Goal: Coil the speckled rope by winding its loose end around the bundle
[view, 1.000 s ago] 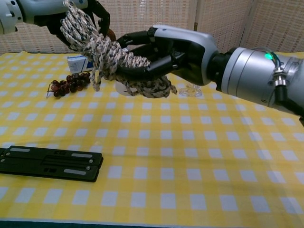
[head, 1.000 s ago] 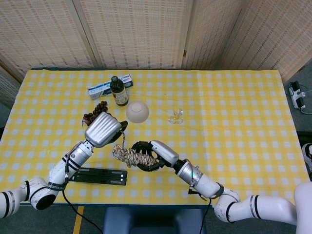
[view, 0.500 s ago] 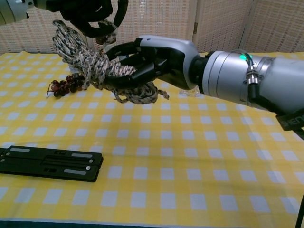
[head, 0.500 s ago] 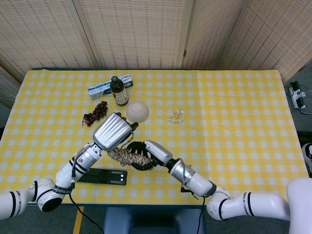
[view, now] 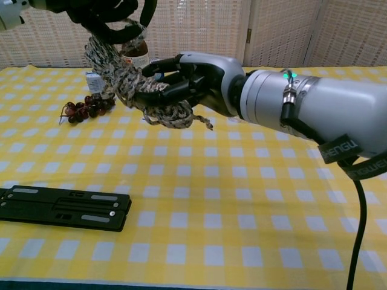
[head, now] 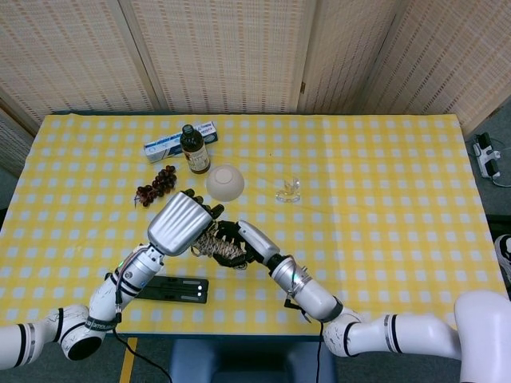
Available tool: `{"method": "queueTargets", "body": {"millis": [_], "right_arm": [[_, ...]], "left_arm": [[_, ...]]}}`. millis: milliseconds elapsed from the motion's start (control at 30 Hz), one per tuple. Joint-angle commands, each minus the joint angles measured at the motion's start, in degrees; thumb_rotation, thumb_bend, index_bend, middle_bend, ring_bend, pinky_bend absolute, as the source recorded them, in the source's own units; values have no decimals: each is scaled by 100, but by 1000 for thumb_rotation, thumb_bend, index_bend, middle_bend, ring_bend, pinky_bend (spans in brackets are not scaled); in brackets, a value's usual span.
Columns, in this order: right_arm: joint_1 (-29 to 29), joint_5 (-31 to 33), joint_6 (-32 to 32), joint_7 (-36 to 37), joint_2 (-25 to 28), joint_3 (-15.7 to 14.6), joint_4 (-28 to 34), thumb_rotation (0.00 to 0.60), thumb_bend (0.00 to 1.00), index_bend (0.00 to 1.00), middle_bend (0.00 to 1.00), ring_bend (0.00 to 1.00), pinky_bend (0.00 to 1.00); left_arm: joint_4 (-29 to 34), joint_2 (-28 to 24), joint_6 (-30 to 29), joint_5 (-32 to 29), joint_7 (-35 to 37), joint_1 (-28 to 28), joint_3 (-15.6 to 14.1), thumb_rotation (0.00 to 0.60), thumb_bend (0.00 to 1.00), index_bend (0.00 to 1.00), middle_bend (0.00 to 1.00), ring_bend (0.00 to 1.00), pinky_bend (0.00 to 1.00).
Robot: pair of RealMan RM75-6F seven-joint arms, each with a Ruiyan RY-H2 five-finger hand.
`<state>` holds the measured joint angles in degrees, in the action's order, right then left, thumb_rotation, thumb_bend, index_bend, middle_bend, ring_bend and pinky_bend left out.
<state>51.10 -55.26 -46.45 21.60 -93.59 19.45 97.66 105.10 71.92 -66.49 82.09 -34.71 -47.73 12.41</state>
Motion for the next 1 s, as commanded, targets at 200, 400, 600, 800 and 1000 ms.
{"method": "queueTargets", "body": {"millis": [200,400,600,800,1000], "right_arm": [[-9,424,-399,-190,-417,254,-148,600,508,1000,821,899,769],[-53,477,-764,-251,-792,413,-280,600,509,1000,822,896,770],[-161,301,-1042,-166,-1071,518,-397,600,509,1000,822,891,773],[-257,52,-1210,-40,-1268,594,-519,600,508,1000,831,899,780],[-357,-180,-1295,149,-1361,680,-619,600,508,1000,831,898,780]], "left_arm": [[164,93,-208,50,3,176,-83,600,509,625,900,808,765],[233,205,-285,89,36,249,-117,600,509,626,900,808,765],[225,309,-382,169,161,332,-145,600,509,629,900,808,765],[195,353,-441,267,299,406,-177,600,509,630,900,808,765],[178,359,-466,294,388,477,-192,600,509,633,900,807,765]]}}
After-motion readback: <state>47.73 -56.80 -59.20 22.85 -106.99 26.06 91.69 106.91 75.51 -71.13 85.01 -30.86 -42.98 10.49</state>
